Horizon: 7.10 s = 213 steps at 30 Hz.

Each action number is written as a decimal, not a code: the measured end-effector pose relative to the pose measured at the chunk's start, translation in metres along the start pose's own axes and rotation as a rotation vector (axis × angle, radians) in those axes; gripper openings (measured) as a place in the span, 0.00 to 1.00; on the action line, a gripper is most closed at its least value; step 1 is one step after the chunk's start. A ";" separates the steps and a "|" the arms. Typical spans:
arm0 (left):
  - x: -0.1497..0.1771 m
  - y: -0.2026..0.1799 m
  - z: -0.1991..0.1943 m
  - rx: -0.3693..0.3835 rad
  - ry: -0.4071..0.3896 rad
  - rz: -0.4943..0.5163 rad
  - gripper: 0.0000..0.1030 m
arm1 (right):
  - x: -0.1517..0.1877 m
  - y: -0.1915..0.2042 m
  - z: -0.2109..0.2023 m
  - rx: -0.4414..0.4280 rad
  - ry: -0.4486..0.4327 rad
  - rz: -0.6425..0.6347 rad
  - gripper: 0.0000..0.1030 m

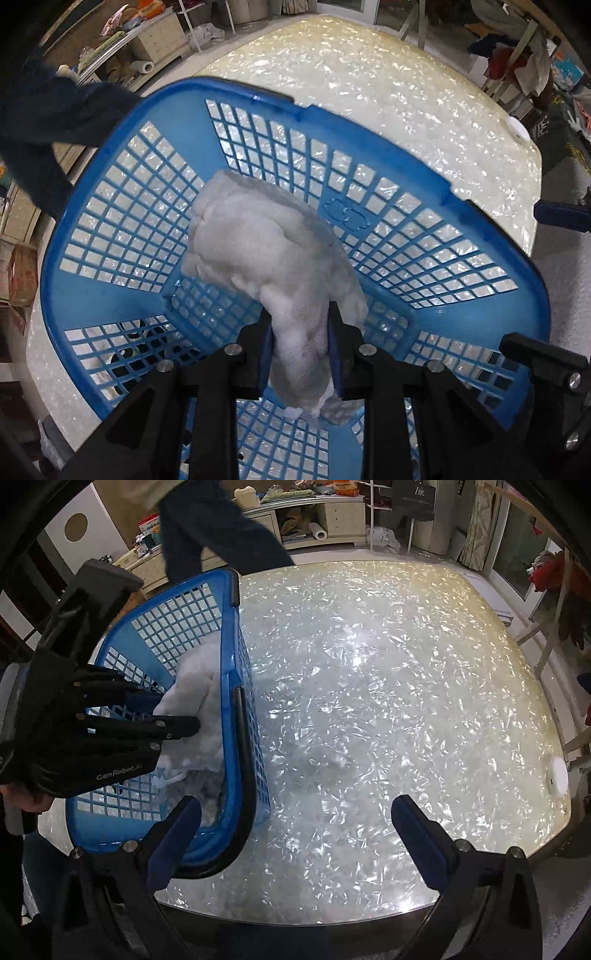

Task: Organize soft objects
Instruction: 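Carry the white quilted towel into the blue basket and open the left gripper, then move the right gripper to the white waffle towel, then grasp the white waffle towel with the right gripper and lift it, then lower the waffle towel into the basket while the left gripper grasps the light blue cloth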

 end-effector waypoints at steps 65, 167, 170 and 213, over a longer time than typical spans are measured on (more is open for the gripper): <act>0.296 0.163 -0.157 -0.083 -0.227 -0.481 1.00 | 0.016 0.280 0.004 -0.140 -0.013 -0.347 1.00; 0.251 0.269 -0.051 0.032 -0.191 -0.421 0.95 | -0.061 0.194 -0.030 0.113 -0.050 -0.293 0.24; 0.245 0.268 -0.042 0.021 -0.181 -0.402 0.87 | -0.060 0.176 -0.022 0.149 -0.034 -0.274 0.25; 0.225 0.250 -0.030 0.027 -0.168 -0.366 0.06 | -0.034 0.120 0.038 0.136 0.115 -0.212 0.68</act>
Point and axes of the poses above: each gripper's, at about its wrist camera, not at the fingertips, and z roughly the way its jaws point, y to its left, x to its underside, the point moved 3 cm from there along z, roughly the way its jaws point, and after that the axes turned 2 degrees about -y, right-handed, at the moved point
